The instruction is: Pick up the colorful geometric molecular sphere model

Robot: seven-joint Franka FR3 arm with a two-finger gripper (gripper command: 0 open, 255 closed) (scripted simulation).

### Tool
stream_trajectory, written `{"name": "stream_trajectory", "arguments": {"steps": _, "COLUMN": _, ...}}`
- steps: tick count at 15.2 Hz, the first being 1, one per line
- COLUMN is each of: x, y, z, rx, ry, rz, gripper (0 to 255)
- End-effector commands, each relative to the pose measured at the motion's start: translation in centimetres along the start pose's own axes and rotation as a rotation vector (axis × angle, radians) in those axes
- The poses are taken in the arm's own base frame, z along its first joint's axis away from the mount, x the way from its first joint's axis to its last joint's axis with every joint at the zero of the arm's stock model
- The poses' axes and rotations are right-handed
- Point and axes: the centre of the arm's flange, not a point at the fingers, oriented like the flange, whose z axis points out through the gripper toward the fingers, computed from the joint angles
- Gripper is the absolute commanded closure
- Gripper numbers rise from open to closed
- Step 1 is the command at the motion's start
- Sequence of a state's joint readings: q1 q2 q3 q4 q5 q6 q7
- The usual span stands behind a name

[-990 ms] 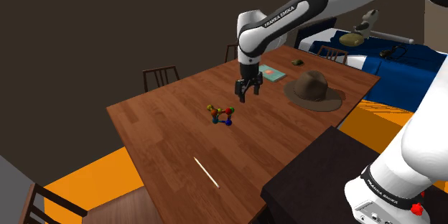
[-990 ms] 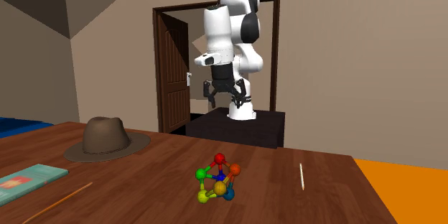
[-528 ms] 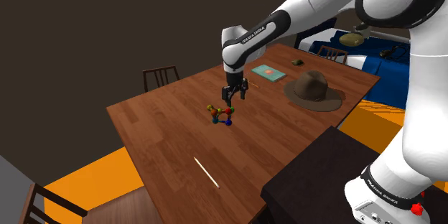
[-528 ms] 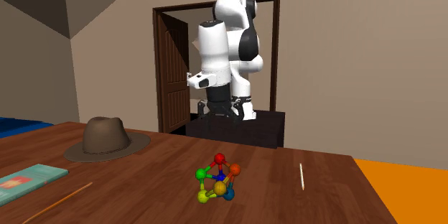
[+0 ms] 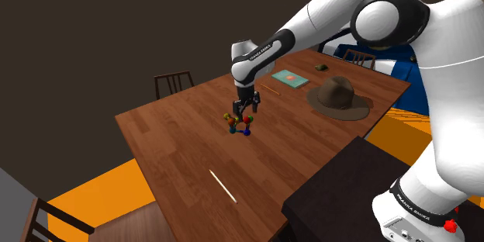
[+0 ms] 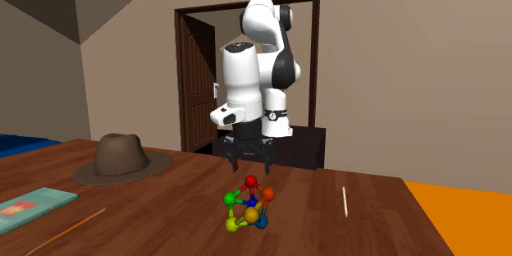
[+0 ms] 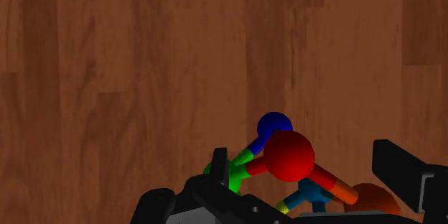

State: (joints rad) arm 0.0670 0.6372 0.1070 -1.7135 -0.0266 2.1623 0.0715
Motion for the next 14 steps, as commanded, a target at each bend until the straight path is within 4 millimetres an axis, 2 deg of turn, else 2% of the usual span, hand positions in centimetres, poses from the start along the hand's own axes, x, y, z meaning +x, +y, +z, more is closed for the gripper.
{"name": "stream_trajectory", "arguments": {"steps": 1, "x": 0.3, "y": 0.1, "z": 1.0, "rx": 0.000, "ry": 0.000, "rz": 0.000, "gripper": 0}}
{"name": "stream_trajectory", "arguments": {"steps": 3, "x": 0.5, "y": 0.1, "z": 2.3, "rx": 0.000, "ry": 0.000, "rz": 0.000, "gripper": 0}}
{"name": "stream_trajectory", "arguments": {"steps": 5, "x": 0.5, "y": 0.1, "z": 2.3, "rx": 0.000, "ry": 0.000, "rz": 0.000, "gripper": 0}}
{"name": "stream_trajectory", "arguments": {"steps": 6, "x": 0.6, "y": 0.2, "z": 2.3, "rx": 0.000, "ry": 0.000, "rz": 0.000, "gripper": 255}}
{"name": "stream_trajectory", "arguments": {"steps": 14, "x": 0.6, "y": 0.2, "z": 2.3, "rx": 0.000, "ry": 0.000, "rz": 0.000, "gripper": 255}}
